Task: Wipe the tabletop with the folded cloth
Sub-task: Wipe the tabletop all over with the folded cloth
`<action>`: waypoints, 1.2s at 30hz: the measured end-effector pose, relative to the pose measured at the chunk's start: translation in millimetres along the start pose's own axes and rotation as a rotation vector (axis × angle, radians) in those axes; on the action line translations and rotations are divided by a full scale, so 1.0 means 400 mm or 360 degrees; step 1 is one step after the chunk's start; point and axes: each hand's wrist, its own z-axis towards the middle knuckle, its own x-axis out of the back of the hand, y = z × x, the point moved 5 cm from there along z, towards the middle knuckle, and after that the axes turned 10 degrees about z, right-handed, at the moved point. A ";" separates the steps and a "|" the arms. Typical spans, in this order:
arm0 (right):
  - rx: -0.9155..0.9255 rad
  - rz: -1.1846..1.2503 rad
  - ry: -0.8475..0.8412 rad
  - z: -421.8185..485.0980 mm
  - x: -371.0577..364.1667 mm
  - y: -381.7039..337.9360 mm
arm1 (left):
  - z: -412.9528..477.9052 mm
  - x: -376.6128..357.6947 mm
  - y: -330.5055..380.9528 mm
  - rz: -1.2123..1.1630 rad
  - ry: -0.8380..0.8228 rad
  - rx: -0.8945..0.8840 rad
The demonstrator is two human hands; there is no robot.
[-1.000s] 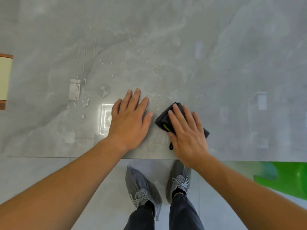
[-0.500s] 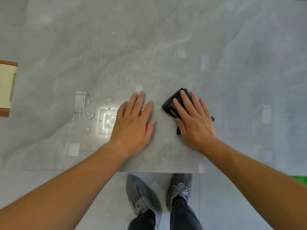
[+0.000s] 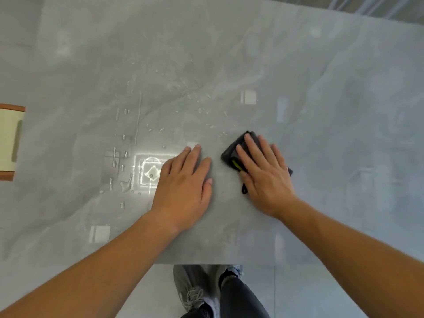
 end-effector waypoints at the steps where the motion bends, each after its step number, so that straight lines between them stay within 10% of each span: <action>1: -0.0082 0.0004 0.0044 0.046 0.025 0.031 | 0.002 0.003 -0.001 -0.0004 0.0003 -0.0004; 6: -0.0682 0.0178 0.0316 0.272 0.110 0.121 | 0.038 0.030 -0.010 -0.0083 0.0108 0.0015; 14: 0.0177 -0.0017 -0.0056 0.229 0.103 0.125 | 0.246 0.117 -0.036 -0.0063 0.0124 0.0072; 20: -0.0632 0.0220 0.0274 0.486 0.200 0.222 | 0.451 0.171 -0.053 0.0124 0.0113 0.0086; 27: 0.0444 -0.0032 -0.0087 0.428 0.172 0.202 | 0.509 0.173 -0.063 0.0209 0.0001 0.0074; 33: -0.0446 0.0210 0.0279 0.724 0.274 0.272 | 0.508 0.163 -0.059 0.0165 0.0059 0.0095; 36: -0.0135 0.0054 0.0190 0.742 0.238 0.173 | 0.509 0.163 -0.056 0.0140 0.0103 0.0110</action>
